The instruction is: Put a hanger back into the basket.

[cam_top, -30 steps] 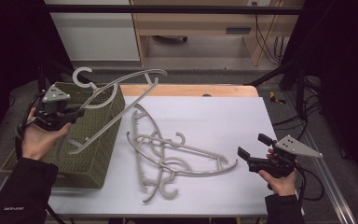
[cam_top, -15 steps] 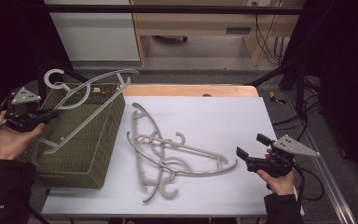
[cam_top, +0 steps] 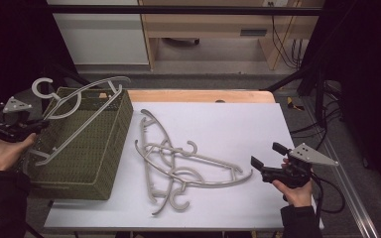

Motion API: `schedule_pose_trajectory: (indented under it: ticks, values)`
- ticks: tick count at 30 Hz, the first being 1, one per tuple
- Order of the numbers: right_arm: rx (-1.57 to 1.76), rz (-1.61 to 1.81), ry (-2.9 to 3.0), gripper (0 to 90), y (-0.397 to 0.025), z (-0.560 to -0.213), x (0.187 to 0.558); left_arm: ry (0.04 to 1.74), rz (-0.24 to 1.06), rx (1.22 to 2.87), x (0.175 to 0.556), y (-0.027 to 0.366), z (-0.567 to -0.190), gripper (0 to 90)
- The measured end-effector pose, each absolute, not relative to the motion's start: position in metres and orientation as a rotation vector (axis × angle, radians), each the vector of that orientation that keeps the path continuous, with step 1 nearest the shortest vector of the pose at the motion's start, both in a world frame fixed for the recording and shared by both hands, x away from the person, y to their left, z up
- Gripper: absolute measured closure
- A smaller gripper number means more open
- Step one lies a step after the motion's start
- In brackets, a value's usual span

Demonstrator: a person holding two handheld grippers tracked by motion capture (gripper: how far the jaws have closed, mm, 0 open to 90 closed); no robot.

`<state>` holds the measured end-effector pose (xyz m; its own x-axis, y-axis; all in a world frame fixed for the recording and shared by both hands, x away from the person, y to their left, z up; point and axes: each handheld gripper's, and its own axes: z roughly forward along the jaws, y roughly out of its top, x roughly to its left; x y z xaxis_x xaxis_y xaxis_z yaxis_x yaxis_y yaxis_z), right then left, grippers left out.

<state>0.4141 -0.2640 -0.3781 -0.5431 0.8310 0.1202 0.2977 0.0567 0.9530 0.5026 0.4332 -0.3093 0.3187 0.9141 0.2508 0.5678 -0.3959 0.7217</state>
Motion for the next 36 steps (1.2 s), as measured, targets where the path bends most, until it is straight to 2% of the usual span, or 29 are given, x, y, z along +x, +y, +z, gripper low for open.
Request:
schedule_pose_trajectory:
  ticks: [10,22,36]
  values:
    - [1.129,1.505,1.87,5.8,-0.263,-0.379,0.415,1.318,0.875,2.098,0.503,0.444,-0.32,81.4]
    - [1.133,1.506,1.868,5.8,-0.263,-0.379,0.415,1.294,0.936,2.132,0.502,0.446,-0.325,81.3]
    - [1.134,1.502,1.874,5.8,-0.263,-0.38,0.415,1.31,0.943,2.174,0.501,0.454,-0.346,81.3]
